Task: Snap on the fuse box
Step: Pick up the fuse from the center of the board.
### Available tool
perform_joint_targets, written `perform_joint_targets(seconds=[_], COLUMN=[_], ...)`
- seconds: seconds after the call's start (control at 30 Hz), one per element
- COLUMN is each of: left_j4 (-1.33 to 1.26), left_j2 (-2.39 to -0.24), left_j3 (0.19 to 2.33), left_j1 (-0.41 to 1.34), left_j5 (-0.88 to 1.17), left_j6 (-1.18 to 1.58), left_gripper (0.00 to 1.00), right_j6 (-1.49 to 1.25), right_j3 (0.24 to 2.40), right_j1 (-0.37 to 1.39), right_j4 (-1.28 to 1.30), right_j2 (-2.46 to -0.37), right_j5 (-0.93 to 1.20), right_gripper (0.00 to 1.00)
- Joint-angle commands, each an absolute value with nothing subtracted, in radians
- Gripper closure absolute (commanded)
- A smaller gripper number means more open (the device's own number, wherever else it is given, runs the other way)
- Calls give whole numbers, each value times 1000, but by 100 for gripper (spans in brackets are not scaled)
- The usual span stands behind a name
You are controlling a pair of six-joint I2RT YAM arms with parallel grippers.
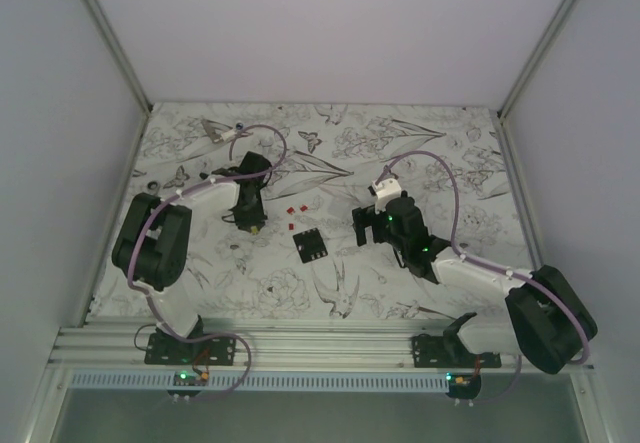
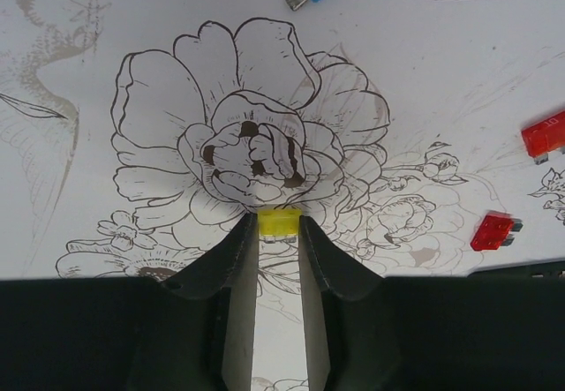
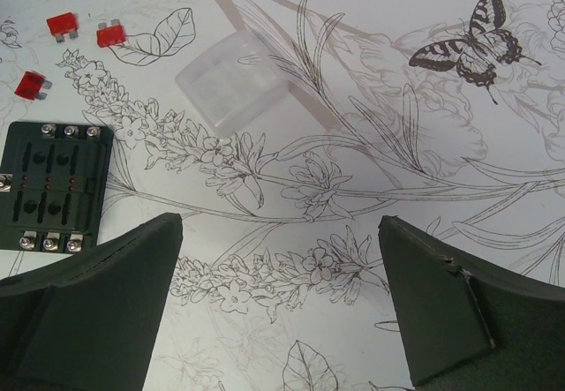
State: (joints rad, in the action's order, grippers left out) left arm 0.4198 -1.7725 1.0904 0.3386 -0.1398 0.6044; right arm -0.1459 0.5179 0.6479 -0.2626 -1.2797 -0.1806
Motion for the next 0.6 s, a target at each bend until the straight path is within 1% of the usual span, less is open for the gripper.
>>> perform_joint_targets(seconds=[0.0,0.1,0.33,0.37,0.43,0.57], left_j4=[468,468,454,454,455,458], left_j2=[-1788,-1763,-1640,-1628,-1609,-1621], left_j3=[1108,1116,1111,1109,1101,1084], left_j1=[343,354,388,391,391,391], left_j5=[-133,-119,-92,-94,-111,-135], left_j6=[590,593,627,631,635,636], left_gripper=[81,84,85,84,71,60], right_j6=[-153,-152,-177,-180,-182,-183], right_j3=[517,516,503,501,498,492], right_j1=[657,658,659,660,661,662], right_j4=[-294,-296,-341,-347,-349,-343], right_j2=[-1256,-1251,-1217,-1211,-1203,-1193], right_j5=[-175,-163,-79,-72,-66,-69], right_gripper=[0,0,0,0,0,0])
